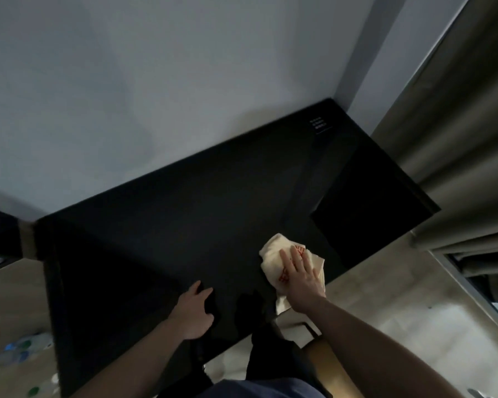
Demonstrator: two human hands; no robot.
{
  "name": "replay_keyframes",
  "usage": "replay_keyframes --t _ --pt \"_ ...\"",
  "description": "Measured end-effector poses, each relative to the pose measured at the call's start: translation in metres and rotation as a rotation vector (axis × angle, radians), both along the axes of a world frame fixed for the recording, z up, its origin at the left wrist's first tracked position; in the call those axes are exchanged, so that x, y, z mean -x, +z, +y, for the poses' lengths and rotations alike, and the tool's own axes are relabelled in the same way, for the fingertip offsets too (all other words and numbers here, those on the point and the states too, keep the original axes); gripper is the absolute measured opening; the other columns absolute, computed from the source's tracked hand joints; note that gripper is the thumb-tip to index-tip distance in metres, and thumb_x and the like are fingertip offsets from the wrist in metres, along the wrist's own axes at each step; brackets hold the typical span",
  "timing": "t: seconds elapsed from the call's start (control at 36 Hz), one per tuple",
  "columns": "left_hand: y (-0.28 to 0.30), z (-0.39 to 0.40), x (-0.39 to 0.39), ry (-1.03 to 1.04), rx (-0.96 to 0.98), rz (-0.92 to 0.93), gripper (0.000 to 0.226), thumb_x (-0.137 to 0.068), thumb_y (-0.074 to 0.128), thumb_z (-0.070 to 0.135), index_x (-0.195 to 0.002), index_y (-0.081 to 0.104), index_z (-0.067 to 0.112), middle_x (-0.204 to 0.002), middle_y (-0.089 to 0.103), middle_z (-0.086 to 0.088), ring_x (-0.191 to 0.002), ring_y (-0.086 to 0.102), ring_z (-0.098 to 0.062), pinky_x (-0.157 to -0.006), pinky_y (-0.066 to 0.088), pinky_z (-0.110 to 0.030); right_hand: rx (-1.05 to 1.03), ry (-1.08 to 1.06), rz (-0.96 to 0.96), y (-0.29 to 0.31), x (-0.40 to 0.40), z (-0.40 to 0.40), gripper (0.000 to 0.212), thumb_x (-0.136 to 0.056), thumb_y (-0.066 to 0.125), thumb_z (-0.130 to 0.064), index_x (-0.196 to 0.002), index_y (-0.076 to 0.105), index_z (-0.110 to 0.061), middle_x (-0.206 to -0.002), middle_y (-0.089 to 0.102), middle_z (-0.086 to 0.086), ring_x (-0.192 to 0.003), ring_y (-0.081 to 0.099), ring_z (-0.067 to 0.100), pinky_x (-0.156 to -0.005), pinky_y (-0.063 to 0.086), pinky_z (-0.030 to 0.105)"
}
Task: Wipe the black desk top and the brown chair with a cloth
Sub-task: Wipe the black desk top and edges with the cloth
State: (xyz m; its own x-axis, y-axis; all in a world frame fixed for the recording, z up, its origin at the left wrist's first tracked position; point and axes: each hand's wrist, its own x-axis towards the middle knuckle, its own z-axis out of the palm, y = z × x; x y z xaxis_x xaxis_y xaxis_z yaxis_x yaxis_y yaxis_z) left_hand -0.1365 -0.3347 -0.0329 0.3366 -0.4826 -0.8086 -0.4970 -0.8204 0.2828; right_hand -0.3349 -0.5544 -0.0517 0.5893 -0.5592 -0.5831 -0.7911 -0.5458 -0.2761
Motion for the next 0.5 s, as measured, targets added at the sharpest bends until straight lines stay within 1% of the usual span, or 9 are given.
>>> replay_keyframes --t 0.08,0.14,0.17,0.22,0.25,0.31,0.36,0.42,0.5 --pt "0.003 -0.011 0.011 -0.008 -0.006 0.041 0.075 -0.095 0.054 0.029 -0.162 0.021 0.028 -0.171 0.001 0.003 -0.155 0.013 -0.030 -0.124 0.023 -0.038 -0.059 -0.112 0.018 0.004 -0.011 -0.004 0.087 -0.096 0.051 -0.057 -0.160 -0.004 -0.035 -0.168 -0.017 -0.003 -0.153 -0.020 0.029 -0.123 0.006 0.056" --pt "0.005 -0.012 0.017 -0.006 -0.009 0.048 0.074 -0.096 0.054 0.031 -0.162 0.022 0.028 -0.171 0.001 0.004 -0.155 0.013 -0.028 -0.123 0.024 -0.036 -0.089 -0.222 0.061 0.010 -0.032 0.004 0.087 -0.095 0.051 -0.050 -0.159 -0.004 -0.033 -0.167 -0.016 -0.001 -0.152 -0.020 0.035 -0.120 0.006 0.064" --pt "0.005 -0.010 0.020 -0.014 -0.014 0.048 0.074 -0.096 0.055 0.032 -0.162 0.022 0.028 -0.171 0.000 0.004 -0.155 0.012 -0.027 -0.123 0.024 -0.035 -0.110 -0.267 0.093 0.014 -0.044 0.012 0.090 -0.093 0.054 -0.045 -0.158 -0.006 -0.032 -0.166 -0.018 -0.001 -0.151 -0.022 0.038 -0.118 0.007 0.067" --pt "0.004 -0.003 0.021 -0.064 -0.034 0.040 0.073 -0.097 0.054 0.032 -0.162 0.021 0.026 -0.171 -0.004 0.003 -0.156 0.008 -0.027 -0.124 0.021 -0.035 -0.129 -0.298 0.132 0.021 -0.060 0.030 0.097 -0.089 0.056 -0.042 -0.157 -0.012 -0.029 -0.165 -0.022 0.001 -0.149 -0.026 0.042 -0.114 0.009 0.070" --pt "0.003 0.001 0.020 -0.100 -0.043 0.030 0.073 -0.098 0.054 0.032 -0.163 0.019 0.025 -0.171 -0.007 0.004 -0.157 0.005 -0.027 -0.125 0.019 -0.036 -0.130 -0.288 0.145 0.023 -0.064 0.039 0.097 -0.090 0.055 -0.042 -0.157 -0.015 -0.029 -0.165 -0.024 0.002 -0.148 -0.027 0.043 -0.114 0.009 0.070" --pt "0.005 0.007 0.016 -0.156 -0.053 0.015 0.074 -0.100 0.052 0.031 -0.163 0.014 0.025 -0.170 -0.011 0.003 -0.157 -0.001 -0.031 -0.126 0.015 -0.039 -0.109 -0.248 0.169 0.020 -0.063 0.054 0.094 -0.095 0.049 -0.041 -0.156 -0.021 -0.026 -0.164 -0.028 0.005 -0.147 -0.029 0.043 -0.115 0.003 0.071" --pt "0.008 0.010 0.011 -0.180 -0.058 0.009 0.075 -0.100 0.050 0.030 -0.164 0.010 0.024 -0.170 -0.012 0.001 -0.156 -0.003 -0.034 -0.127 0.012 -0.039 -0.067 -0.220 0.158 0.010 -0.054 0.061 0.092 -0.098 0.045 -0.041 -0.156 -0.025 -0.023 -0.164 -0.030 0.007 -0.147 -0.029 0.043 -0.115 -0.004 0.071" --pt "0.010 0.011 0.007 -0.186 -0.060 0.002 0.076 -0.099 0.049 0.029 -0.164 0.009 0.024 -0.170 -0.012 -0.002 -0.156 -0.001 -0.035 -0.127 0.013 -0.040 -0.050 -0.210 0.114 0.003 -0.041 0.058 0.091 -0.099 0.046 -0.041 -0.157 -0.022 -0.026 -0.165 -0.028 0.005 -0.148 -0.029 0.040 -0.118 -0.004 0.068" --pt "0.013 0.010 0.004 -0.177 -0.095 -0.018 0.077 -0.097 0.048 0.025 -0.164 0.009 0.025 -0.170 -0.013 -0.002 -0.156 0.000 -0.036 -0.127 0.013 -0.042 -0.053 -0.202 0.069 -0.004 -0.021 0.042 0.082 -0.101 0.043 -0.043 -0.159 -0.015 -0.034 -0.166 -0.024 -0.001 -0.151 -0.027 0.032 -0.122 -0.002 0.061"
